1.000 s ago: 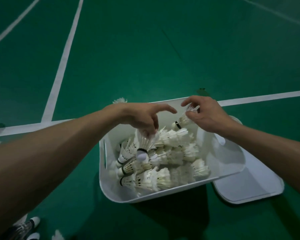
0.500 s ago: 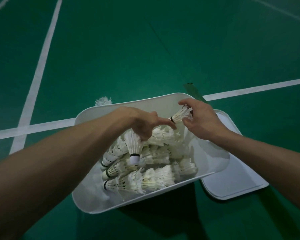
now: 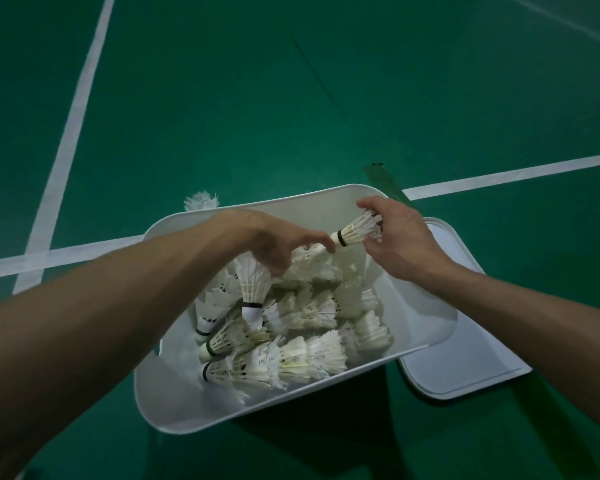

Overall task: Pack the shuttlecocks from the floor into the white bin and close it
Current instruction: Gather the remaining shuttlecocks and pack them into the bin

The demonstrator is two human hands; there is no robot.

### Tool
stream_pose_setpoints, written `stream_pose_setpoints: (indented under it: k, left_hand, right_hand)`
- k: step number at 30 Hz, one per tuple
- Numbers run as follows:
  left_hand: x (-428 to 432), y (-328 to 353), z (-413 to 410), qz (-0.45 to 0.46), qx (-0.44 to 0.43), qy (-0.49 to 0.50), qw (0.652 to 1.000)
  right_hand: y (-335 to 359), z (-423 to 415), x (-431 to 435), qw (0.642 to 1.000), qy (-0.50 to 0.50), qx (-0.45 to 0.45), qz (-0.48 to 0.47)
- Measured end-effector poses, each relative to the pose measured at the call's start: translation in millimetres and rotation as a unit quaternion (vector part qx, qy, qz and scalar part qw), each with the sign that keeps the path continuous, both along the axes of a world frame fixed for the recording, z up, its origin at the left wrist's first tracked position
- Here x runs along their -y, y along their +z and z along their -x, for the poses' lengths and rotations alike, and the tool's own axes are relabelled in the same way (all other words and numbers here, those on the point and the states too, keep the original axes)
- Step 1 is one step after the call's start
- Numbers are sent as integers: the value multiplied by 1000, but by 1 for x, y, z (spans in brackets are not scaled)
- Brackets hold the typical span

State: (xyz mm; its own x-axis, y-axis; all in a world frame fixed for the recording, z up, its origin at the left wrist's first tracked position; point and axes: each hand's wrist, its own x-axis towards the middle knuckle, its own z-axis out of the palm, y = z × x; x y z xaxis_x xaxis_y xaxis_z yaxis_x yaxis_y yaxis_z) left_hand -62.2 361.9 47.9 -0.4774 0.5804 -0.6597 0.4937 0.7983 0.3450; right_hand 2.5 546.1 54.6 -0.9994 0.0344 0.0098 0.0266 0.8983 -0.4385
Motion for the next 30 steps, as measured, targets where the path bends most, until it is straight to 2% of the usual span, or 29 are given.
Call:
stream_pose_setpoints:
  k: [4, 9, 13, 18, 21, 24, 26, 28, 30]
  left_hand:
    - [15, 0, 4, -23, -7, 14, 1000]
    - [17, 0, 3, -48, 19, 20, 998]
    - [21, -2, 3, -59, 26, 18, 998]
    - [30, 6, 4, -81, -7, 31, 996]
    - [39, 17, 7, -118, 7, 56, 991]
    - [47, 26, 6, -153, 25, 84, 984]
    - [49, 28, 4, -178, 14, 93, 980]
    - [48, 29, 0, -200, -2, 98, 975]
    - [44, 29, -5, -222, -14, 93, 971]
  right_hand:
    - [-1, 1, 6, 999, -9, 20, 23]
    - [-21, 3, 11, 979, -71, 92, 170]
    - [-37, 10, 23, 962, -61, 131, 231]
    - [-40, 22, 32, 961, -48, 164, 216]
    - [-36, 24, 26, 962, -49, 177, 200]
    - [-28, 23, 16, 977, -32, 173, 123]
    - [-21, 20, 13, 988, -28, 132, 72]
    - [-12, 14, 13, 992, -31, 77, 95]
    - [-3, 6, 17, 983, -9, 57, 174]
